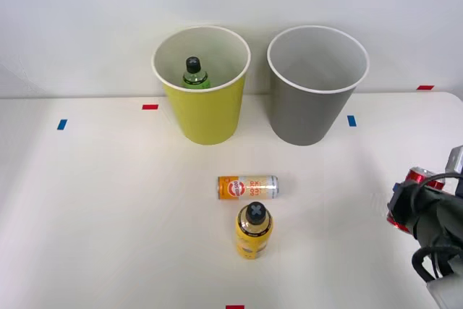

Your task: Put cans in the gray bin, plastic bottles in the light green bin

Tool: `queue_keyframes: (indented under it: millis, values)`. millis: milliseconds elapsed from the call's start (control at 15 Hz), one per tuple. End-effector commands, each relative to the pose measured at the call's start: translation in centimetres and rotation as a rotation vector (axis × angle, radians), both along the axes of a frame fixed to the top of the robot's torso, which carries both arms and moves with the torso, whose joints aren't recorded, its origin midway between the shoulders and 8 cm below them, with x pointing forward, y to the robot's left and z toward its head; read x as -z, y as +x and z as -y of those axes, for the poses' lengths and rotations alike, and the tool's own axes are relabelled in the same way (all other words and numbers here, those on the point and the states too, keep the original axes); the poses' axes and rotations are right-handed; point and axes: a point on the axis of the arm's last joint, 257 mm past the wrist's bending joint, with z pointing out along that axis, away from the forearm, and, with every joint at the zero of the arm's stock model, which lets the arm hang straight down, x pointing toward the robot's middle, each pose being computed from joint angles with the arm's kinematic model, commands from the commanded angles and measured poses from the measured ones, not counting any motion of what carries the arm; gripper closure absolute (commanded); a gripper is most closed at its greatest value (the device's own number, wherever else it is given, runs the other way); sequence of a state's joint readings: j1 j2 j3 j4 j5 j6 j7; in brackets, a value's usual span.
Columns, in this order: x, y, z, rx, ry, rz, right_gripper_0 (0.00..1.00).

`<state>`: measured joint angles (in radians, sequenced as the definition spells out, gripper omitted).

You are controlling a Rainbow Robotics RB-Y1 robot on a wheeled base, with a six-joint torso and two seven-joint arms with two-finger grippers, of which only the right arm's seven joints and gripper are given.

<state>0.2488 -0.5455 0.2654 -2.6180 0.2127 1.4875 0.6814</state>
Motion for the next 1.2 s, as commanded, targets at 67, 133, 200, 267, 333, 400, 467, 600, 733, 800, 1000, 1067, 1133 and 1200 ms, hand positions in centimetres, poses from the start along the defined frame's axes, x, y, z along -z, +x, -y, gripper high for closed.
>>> queue_keyframes:
  millis: [67, 133, 200, 267, 333, 400, 467, 600, 733, 800, 1000, 1067, 1133, 1200]
  values:
    - [-0.4, -0.1, 0.4, -0.065, -0.069, 0.08, 1.0]
    - [-0.3, -0.2, 0.0, -0.084, -0.063, 0.092, 1.0]
    - [-0.5, -0.1, -0.4, -0.11, -0.06, 0.115, 1.0]
    - [-0.9, 0.0, -0.6, -0.134, -0.064, 0.141, 1.0]
    - [-1.7, 0.4, -1.1, -0.167, -0.066, 0.182, 1.0]
    - [-3.2, 1.1, -2.4, -0.221, -0.054, 0.252, 1.0]
    - [-4.5, 1.7, -3.4, -0.256, -0.042, 0.308, 1.0]
    - [-8.6, 3.2, -5.3, -0.329, -0.032, 0.451, 1.0]
    - [-11.4, 3.9, -7.2, -0.387, -0.001, 0.544, 1.0]
    - [-12.7, 4.2, -8.1, -0.42, 0.032, 0.582, 1.0]
    - [-16.1, 4.6, -10.2, -0.494, 0.047, 0.679, 1.0]
    - [-17.2, 4.7, -11.0, -0.512, 0.069, 0.713, 1.0]
    - [-18.2, 4.8, -11.6, -0.53, 0.081, 0.738, 1.0]
    - [-20.0, 5.1, -12.0, -0.534, 0.081, 0.785, 1.0]
